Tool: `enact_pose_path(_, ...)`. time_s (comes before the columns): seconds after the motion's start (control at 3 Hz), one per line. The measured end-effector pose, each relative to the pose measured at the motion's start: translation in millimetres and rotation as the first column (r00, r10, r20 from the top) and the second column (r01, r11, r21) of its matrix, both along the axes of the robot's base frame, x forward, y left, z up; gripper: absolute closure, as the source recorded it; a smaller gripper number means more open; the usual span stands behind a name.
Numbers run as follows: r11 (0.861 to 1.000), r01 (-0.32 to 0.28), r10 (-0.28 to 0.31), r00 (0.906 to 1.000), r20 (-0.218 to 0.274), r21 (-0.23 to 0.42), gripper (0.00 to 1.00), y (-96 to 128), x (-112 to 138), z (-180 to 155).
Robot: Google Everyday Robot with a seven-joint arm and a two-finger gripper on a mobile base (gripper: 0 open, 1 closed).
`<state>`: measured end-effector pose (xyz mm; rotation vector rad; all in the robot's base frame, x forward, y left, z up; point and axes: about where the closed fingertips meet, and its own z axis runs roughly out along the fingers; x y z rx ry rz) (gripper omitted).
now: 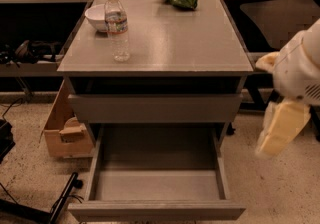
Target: Close middle drawer
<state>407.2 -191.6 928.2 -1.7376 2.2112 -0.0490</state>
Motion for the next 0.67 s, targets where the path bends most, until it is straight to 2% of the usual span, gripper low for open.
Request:
enact_pose_path(0.33,1.0,-0.022,0.021,0.9993,0.03,0.02,0.0,35,-18,-45)
enact_pose_path(0.67,0.999,-0.039,0.039,0.9992,0.01,-0.002,0.0,62,-22,-120)
